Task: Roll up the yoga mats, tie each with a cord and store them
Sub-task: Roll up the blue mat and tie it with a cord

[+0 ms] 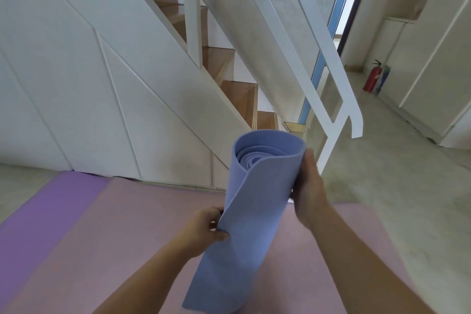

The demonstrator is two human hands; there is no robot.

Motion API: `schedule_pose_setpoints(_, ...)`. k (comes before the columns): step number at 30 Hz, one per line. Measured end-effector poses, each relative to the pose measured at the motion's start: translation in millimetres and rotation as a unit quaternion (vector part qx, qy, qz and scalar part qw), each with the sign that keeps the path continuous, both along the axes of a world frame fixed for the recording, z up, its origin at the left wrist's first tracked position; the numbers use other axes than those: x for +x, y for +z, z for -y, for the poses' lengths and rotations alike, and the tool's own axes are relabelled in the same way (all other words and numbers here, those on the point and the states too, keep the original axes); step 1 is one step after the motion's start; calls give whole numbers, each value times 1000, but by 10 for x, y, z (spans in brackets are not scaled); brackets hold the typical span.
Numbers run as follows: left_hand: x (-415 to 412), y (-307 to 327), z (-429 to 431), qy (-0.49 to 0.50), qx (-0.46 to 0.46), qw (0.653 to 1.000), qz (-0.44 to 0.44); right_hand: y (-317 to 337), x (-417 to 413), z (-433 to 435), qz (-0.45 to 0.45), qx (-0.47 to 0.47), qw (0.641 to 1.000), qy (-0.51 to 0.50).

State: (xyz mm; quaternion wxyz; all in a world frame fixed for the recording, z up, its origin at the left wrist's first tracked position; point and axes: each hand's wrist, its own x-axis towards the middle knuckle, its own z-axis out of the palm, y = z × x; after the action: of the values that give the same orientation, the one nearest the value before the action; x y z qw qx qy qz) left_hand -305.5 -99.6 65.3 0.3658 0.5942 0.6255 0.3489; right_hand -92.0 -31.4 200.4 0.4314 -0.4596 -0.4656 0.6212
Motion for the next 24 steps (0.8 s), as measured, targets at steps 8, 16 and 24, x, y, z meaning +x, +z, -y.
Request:
schedule_pose_setpoints(8,-5,-31,-11,-18,-36,998,-43,255,-192,-328,208,154,965,36)
schedule_pose_setpoints(16,253,520,-4,38,78,978,188,-119,-276,-204,283,217,934,-11)
schedule_pose_setpoints(24,165,804,-37,56,108,985,119,-52,-243,-75,345,231,909,33)
